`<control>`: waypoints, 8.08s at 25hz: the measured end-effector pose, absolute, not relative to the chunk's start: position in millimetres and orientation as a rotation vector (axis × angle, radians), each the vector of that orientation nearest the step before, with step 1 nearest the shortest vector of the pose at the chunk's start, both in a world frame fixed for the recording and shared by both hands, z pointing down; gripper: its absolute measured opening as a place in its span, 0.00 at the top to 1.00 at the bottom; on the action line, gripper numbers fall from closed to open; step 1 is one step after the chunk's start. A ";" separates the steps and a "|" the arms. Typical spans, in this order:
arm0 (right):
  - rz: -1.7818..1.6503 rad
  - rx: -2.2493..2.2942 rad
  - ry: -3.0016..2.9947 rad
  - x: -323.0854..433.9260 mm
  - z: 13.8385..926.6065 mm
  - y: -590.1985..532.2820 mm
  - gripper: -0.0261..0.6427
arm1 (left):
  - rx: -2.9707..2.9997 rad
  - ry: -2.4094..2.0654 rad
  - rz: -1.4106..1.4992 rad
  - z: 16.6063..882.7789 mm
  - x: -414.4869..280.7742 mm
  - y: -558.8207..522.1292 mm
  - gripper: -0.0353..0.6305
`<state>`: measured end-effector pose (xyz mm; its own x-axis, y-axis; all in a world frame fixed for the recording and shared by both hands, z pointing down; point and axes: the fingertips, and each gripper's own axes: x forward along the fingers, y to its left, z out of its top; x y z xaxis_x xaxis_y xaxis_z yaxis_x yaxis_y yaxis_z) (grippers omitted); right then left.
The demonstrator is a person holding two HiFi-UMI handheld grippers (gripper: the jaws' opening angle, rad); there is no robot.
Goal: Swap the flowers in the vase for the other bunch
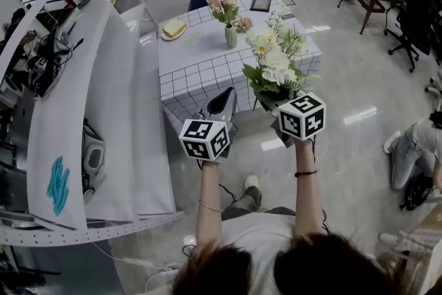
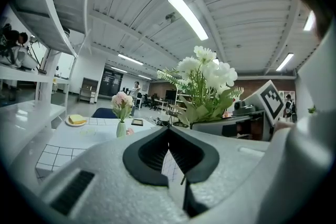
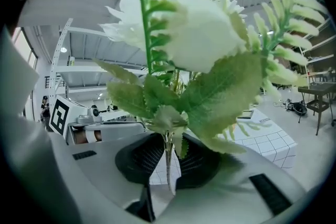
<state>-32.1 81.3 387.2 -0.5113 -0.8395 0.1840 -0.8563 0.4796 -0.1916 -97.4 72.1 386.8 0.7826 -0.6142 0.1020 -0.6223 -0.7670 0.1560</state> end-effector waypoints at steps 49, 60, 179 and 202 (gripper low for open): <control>0.512 1.442 -2.555 61.4 421.8 -121.9 0.88 | 2.686 -1.029 0.091 416.1 -22.5 -126.6 0.93; 0.510 1.381 -2.569 86.8 422.0 -180.9 0.88 | 2.638 -1.106 0.095 419.7 -7.5 -178.4 0.93; 0.681 1.420 -2.507 131.7 453.6 -305.3 0.88 | 2.579 -1.271 0.109 448.3 5.9 -347.3 0.79; 0.645 1.373 -2.562 122.4 442.7 -306.3 0.88 | 2.605 -1.319 -0.093 378.5 -19.3 -333.5 0.79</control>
<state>122.4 -306.3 442.7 -0.5640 -0.7531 0.3388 -0.8237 0.4842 -0.2950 -19.3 -333.5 378.5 0.5952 -0.8024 0.0422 -0.7885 -0.5731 0.2232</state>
